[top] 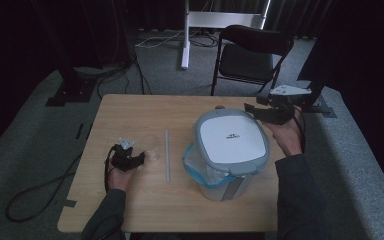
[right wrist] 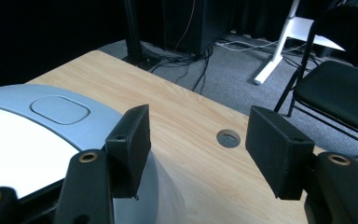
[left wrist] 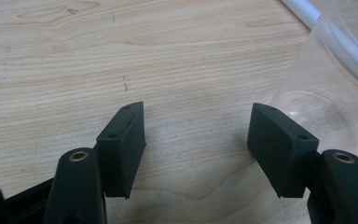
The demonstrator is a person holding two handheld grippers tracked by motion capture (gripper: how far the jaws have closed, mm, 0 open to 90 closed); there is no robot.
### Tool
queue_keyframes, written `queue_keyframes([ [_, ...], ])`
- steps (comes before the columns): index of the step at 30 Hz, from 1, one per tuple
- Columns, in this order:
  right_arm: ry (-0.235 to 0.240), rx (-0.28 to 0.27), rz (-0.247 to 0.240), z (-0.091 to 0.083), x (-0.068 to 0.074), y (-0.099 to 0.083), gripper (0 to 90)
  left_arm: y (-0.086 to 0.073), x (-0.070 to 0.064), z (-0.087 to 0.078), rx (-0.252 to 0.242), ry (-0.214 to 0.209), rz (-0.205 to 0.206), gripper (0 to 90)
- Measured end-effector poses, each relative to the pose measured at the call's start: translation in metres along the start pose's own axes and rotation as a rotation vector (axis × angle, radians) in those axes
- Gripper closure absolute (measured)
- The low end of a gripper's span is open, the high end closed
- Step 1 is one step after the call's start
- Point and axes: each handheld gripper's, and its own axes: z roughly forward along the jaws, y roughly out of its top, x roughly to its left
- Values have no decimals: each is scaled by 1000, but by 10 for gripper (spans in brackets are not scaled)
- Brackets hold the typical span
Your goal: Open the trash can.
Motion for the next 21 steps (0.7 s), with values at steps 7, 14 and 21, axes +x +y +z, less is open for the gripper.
queue_keyframes([
  [7,30,4,-26,2,6,6,389,0,0,0,0,0,0,368],
  [14,51,20,-51,5,13,11,390,0,0,0,0,0,0,368],
  [21,76,31,-75,9,19,17,396,0,0,0,0,0,0,368],
])
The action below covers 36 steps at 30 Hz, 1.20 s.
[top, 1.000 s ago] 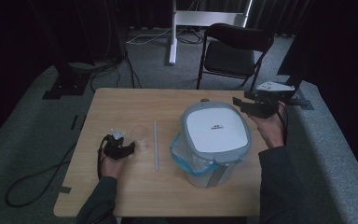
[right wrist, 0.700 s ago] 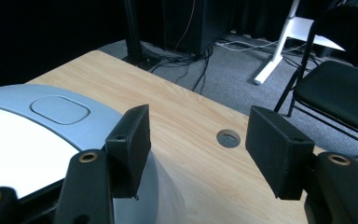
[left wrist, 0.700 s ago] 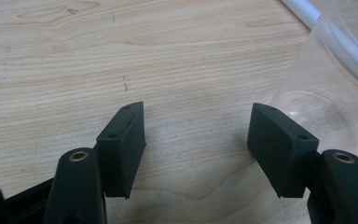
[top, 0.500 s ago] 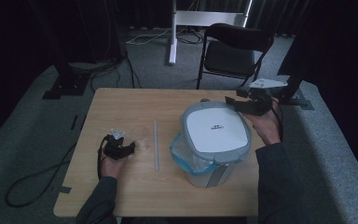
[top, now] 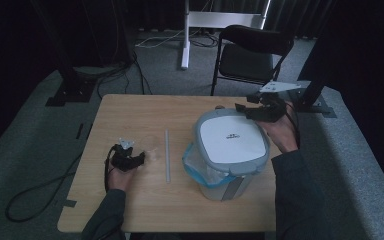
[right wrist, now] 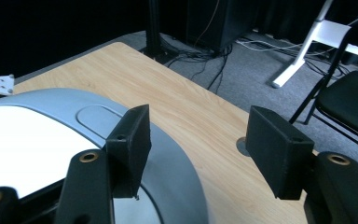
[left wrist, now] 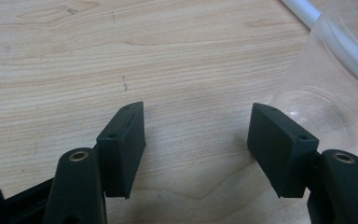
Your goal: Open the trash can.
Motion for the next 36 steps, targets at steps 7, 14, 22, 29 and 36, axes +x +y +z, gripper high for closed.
queue_keyframes([
  [7,24,24,-30,7,6,4,404,0,0,0,0,0,0,367],
  [14,23,52,-43,11,7,7,411,0,0,0,0,-1,0,367],
  [22,22,53,-52,11,7,11,413,0,0,0,0,-1,1,368],
  [29,19,62,-80,12,12,16,412,0,0,0,0,-1,0,368],
  [36,21,82,-96,15,13,18,412,0,0,0,0,0,0,367],
])
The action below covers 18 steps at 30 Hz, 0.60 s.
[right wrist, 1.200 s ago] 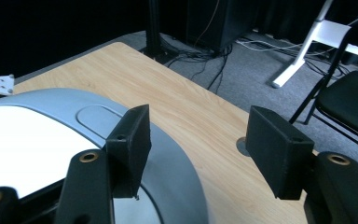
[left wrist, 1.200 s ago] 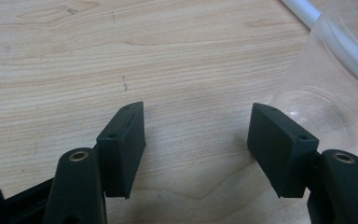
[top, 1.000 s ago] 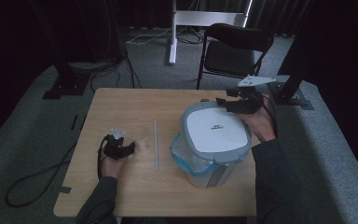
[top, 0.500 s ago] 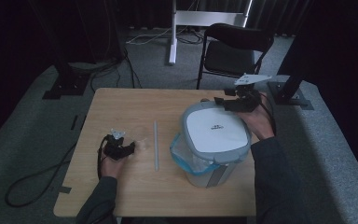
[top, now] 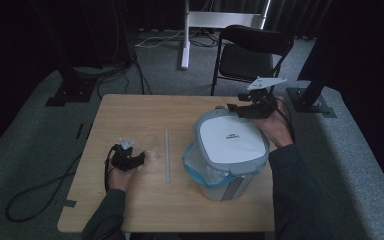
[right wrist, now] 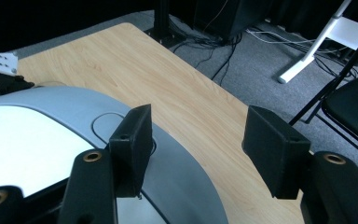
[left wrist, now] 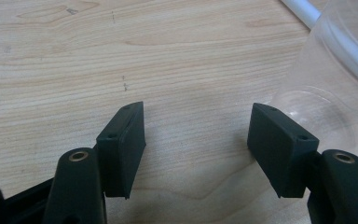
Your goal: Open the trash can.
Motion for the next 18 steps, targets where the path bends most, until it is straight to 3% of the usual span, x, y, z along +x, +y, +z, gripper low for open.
queue_keyframes([
  [8,2,34,-43,3,4,2,420,0,0,0,0,0,0,366],
  [18,41,42,-22,5,1,3,484,0,0,0,1,1,0,366],
])
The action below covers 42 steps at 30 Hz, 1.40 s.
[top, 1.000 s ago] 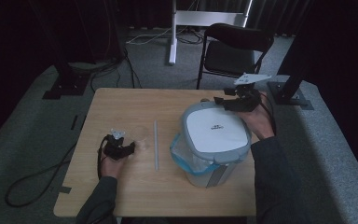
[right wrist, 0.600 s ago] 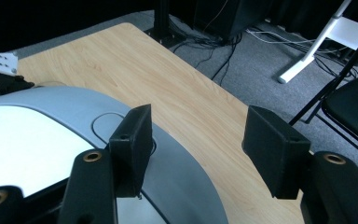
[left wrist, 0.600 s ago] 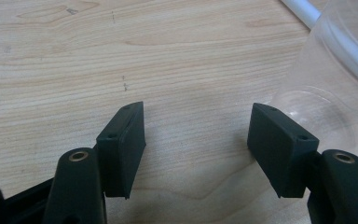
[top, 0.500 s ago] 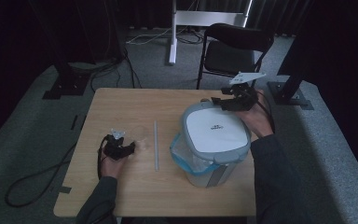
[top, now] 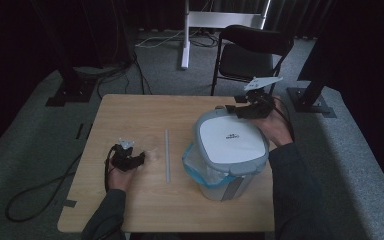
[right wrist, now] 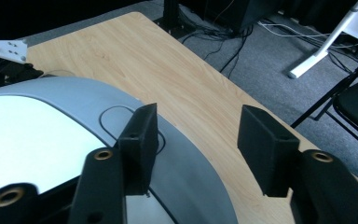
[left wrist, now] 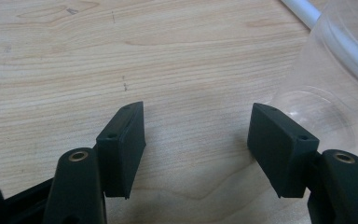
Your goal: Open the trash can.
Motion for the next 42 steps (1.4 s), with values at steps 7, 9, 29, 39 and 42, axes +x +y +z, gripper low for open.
queue_keyframes([
  [7,0,21,3,3,0,1,554,0,0,0,0,0,0,366],
  [9,2,20,-7,2,1,1,573,0,0,0,0,0,0,366],
  [29,12,46,-20,4,4,7,577,0,0,0,0,0,0,366],
  [39,-45,-3,79,-2,-10,-4,460,0,0,0,0,0,0,365],
  [42,-70,-20,123,-8,-19,-7,472,0,0,0,0,0,0,365],
])
